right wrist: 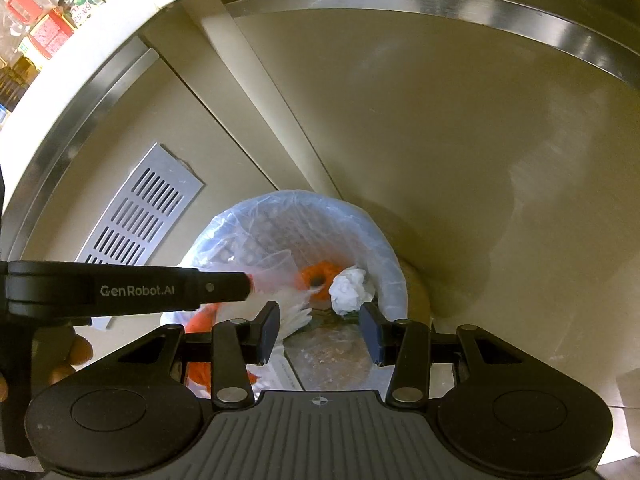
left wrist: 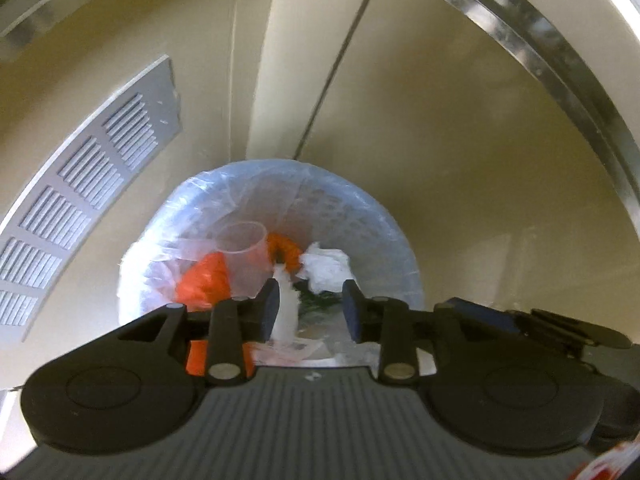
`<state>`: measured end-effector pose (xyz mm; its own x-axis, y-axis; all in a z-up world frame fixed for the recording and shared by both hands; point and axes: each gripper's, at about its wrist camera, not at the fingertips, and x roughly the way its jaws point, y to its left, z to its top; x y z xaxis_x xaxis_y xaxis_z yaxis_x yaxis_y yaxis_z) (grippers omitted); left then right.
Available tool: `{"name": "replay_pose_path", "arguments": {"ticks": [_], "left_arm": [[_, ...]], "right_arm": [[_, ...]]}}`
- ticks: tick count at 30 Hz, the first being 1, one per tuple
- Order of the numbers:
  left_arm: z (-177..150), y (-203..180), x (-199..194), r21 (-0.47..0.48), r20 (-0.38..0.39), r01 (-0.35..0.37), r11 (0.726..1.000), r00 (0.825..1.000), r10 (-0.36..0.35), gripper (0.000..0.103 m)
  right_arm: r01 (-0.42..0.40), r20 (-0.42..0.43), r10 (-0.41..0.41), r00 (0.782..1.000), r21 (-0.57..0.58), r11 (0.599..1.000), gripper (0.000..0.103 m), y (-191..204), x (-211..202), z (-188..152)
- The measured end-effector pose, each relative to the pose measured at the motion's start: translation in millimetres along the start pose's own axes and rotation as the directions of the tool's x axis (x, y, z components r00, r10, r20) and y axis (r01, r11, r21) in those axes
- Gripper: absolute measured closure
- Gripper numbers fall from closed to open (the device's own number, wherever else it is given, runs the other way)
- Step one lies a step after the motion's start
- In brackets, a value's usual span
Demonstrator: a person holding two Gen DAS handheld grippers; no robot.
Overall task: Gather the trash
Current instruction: 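Open the right gripper to drop the paper towel while the left drops the toothbrush, then move both grippers up toward the counter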
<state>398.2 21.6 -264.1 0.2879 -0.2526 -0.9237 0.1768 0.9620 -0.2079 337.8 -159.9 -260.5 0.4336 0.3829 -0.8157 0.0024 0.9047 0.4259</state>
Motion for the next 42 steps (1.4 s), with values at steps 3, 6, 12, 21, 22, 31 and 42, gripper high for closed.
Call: {"name": "replay_pose_path", "arguments": {"ticks": [3, 6, 12, 21, 22, 31, 42], "left_arm": [[-4.6, 1.5, -7.1, 0.006, 0.010, -0.015, 1.000, 1.000, 0.015, 0.073], [-10.2, 4.3, -16.9, 0.002, 0.027, -0.027, 1.000, 0.999, 0.027, 0.073], [-23.8, 10.5, -42.9, -0.024, 0.061, -0.047, 0.999, 0.997, 0.048, 0.073], [-39.3, 18.6, -85.7, -0.055, 0.102, -0.055, 0.997, 0.993, 0.060, 0.073], [-41.2, 19.0, -91.1, -0.056, 0.107, -0.054, 0.997, 0.992, 0.060, 0.073], [-57.1, 17.8, -139.7, -0.036, 0.149, -0.024, 0.999, 0.988, 0.030, 0.073], [-60.6, 17.0, -210.5, 0.037, 0.280, 0.013, 0.999, 0.960, -0.023, 0.071]], "right_arm": [[0.000, -0.002, 0.000, 1.000, -0.002, 1.000, 0.058, 0.2, -0.5, -0.2], [-0.004, -0.003, 0.004, 1.000, -0.013, 1.000, 0.058, 2.2, -2.6, 0.7], [-0.013, -0.008, 0.013, 1.000, -0.034, 0.999, 0.058, 9.8, -6.8, 1.0], [-0.038, -0.037, 0.035, 0.999, -0.075, 0.996, 0.058, 26.6, -27.7, -2.2], [-0.040, -0.039, 0.037, 0.999, -0.080, 0.996, 0.058, 28.4, -31.7, -2.7], [-0.064, -0.044, 0.059, 0.997, -0.120, 0.991, 0.058, 53.2, -80.0, -3.8], [-0.062, 0.119, 0.073, 0.990, -0.094, 0.994, 0.058, 70.0, -147.5, 1.5]]}}
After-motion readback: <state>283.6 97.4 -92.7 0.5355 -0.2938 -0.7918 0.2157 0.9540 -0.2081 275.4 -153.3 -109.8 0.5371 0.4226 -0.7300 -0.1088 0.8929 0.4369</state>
